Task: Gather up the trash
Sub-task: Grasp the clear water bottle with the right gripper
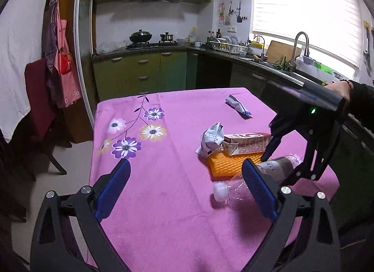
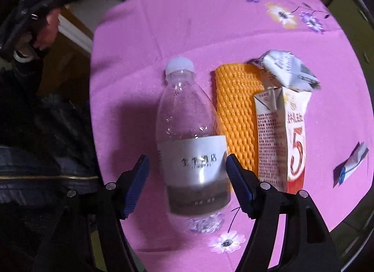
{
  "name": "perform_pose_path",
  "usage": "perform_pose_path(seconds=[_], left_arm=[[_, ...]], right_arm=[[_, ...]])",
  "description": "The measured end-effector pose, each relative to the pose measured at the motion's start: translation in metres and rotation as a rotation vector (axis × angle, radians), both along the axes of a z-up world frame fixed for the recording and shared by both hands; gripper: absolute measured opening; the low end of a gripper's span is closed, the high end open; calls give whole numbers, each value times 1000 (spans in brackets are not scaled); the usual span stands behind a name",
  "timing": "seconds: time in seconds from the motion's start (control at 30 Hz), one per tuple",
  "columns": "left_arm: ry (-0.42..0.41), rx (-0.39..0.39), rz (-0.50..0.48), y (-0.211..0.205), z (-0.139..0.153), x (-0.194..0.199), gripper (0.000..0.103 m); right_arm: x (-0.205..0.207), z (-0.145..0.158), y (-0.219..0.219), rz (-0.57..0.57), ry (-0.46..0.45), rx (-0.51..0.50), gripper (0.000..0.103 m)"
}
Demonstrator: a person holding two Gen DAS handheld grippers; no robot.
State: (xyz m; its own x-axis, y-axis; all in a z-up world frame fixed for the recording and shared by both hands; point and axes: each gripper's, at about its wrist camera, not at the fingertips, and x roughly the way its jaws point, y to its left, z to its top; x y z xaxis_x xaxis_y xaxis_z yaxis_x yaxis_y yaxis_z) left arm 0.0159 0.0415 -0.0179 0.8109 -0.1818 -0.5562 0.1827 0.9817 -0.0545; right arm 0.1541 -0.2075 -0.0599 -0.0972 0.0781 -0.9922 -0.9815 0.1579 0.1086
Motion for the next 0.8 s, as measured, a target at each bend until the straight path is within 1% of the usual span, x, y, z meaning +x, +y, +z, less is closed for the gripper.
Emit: perform_pose_path(seconds=[0.17,0.3,0.43,0.6,0.67,0.8], left_arm=[[11,-9,-8,0,-3,5,91],[20,-15,-14,-2,-6,6,91],[25,-17,-21,-4,-8,6,91],[30,-18,-28,-6,-10,6,91],[31,-17,-32,-6,-11,6,91],[35,-23,-36,-5,-13,7,91]], right_arm=[[-2,-17,11,35,-1,-67,68],[-3,-29,17,44,2,-92,68],[-5,-37,27,54,-11,-108,71],[-16,-41,32,60,-47,-119,71],[-29,-38,31,64,-44,-109,71],[-39,-35,28,72,-32,-106,71]])
